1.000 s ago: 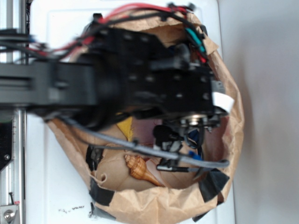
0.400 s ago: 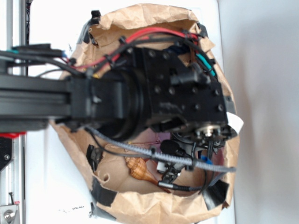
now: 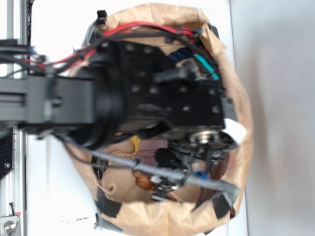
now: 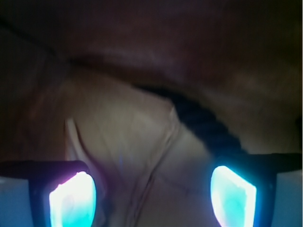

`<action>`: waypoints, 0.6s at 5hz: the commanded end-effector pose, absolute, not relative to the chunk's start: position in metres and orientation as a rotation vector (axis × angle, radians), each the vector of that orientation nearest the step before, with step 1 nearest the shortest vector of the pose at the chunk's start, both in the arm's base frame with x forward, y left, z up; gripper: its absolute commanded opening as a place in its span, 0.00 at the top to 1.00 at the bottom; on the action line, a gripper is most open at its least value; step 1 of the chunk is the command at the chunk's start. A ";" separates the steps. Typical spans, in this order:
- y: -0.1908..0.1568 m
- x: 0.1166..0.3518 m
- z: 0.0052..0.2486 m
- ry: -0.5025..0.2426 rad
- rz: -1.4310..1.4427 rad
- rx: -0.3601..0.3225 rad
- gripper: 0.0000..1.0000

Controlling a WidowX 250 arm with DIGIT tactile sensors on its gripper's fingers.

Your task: Grab the shell.

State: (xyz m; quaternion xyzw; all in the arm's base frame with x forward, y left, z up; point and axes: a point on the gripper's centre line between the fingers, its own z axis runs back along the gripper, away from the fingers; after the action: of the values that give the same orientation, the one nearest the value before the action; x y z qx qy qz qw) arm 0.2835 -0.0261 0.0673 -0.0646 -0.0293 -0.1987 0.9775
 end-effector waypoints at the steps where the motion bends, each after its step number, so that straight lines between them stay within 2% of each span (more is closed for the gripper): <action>1: -0.036 0.260 0.089 -0.119 -0.529 -0.140 0.00; 3: -0.050 0.248 0.071 -0.073 -0.578 -0.216 0.00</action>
State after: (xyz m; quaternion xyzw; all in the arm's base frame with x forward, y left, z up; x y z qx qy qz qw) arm 0.2473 -0.0436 0.0569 -0.1060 -0.0154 -0.2599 0.9597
